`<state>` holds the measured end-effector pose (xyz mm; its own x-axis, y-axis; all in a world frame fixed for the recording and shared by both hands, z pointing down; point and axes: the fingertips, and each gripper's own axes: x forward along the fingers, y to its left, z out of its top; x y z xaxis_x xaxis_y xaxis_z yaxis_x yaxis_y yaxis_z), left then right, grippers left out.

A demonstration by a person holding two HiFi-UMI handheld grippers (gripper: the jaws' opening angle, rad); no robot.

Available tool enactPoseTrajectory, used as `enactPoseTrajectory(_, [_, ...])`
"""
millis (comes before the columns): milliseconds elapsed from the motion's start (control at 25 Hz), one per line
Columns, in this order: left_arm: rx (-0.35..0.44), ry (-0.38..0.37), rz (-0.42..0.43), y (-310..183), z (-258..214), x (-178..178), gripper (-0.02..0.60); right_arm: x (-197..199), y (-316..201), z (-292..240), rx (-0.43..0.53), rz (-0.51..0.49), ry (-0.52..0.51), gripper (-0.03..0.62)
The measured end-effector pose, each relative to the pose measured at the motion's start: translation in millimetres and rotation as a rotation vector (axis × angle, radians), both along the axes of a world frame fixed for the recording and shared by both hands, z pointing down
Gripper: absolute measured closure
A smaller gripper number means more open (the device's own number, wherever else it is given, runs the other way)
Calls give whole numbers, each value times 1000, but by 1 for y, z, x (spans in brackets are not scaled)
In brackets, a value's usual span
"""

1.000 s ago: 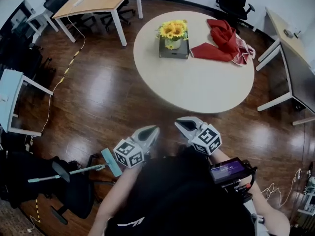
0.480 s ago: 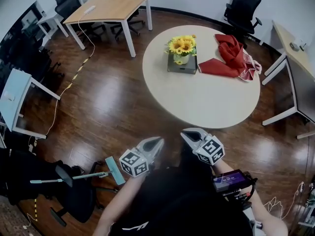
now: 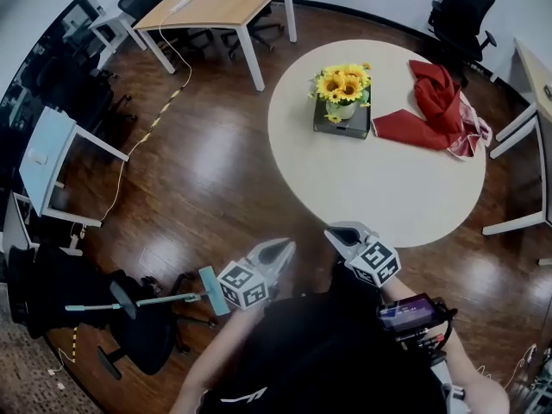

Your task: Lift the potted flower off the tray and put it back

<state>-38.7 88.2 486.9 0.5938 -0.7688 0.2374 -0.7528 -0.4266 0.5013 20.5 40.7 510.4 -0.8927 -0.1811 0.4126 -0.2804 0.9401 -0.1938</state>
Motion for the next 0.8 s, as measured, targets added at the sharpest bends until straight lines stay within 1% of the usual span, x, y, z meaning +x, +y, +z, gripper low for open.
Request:
enactPoseTrajectory(320, [-39,-1,-19,-71,7,30,577,13,-66,7,-7,-69,25,592])
enactPoseTrajectory(480, [-53,-14,-8,-105,6,48,577,26,-98,9,19,-87,43,592])
enactPoseTrajectory(800, [-104,-56,-2,-154,12,78,577,53,-152,15,73,-118,65,592])
